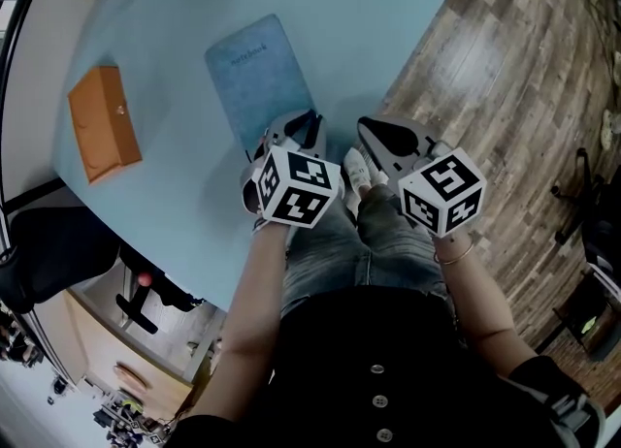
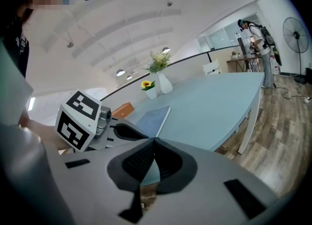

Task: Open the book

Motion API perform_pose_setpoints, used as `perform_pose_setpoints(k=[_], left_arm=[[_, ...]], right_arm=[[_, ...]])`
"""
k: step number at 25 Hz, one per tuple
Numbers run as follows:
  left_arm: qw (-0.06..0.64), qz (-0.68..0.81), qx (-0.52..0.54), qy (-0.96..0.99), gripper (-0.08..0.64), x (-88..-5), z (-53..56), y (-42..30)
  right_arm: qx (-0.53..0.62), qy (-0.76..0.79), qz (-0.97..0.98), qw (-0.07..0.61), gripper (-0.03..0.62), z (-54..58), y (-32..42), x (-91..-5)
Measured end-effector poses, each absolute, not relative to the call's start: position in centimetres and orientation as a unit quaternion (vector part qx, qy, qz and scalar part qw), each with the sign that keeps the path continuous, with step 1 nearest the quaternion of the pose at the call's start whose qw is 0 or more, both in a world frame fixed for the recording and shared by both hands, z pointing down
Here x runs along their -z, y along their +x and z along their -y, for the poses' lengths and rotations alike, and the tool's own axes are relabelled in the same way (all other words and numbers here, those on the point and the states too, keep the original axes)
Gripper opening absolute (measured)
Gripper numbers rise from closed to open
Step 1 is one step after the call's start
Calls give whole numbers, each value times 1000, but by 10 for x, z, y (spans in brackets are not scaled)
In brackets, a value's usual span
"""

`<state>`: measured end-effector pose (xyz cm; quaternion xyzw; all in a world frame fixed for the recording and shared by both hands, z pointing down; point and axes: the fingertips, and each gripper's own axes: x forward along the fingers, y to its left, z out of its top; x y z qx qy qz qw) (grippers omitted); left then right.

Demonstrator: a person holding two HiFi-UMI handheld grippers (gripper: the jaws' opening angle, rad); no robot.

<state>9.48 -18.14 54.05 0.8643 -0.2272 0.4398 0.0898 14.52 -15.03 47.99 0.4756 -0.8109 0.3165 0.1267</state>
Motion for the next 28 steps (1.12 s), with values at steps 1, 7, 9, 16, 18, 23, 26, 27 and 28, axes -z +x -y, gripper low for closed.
perform_pose_setpoints(k=[1,7,9,16,18,23,26,27,28], left_arm=[[93,227,-439,864,44,-540,181,95],[131,235,-415,869,31,-531,182,93],[142,240,-405,871,29,-526,182,92],[152,252,-384,875,26,-514,182,83],[155,257,-375,877,26,-507,183,81],[158,261,-364,880,25,-493,183,76],[162,260,-359,882,25,-484,181,74],[164,260,-356,883,25,-482,180,74],[167,260,-351,884,25,-480,179,75]], right_arm=[[-314,474,813,127,2,151,145,-479],[-303,467,821,126,2,156,141,-470],[-301,465,823,125,2,158,140,-467],[-288,453,834,126,2,162,129,-458],[-285,450,837,126,2,162,127,-455],[-275,444,843,127,2,165,122,-448],[-268,442,846,127,2,167,120,-443],[-266,442,847,127,2,167,119,-441],[-264,442,848,126,2,168,119,-440]])
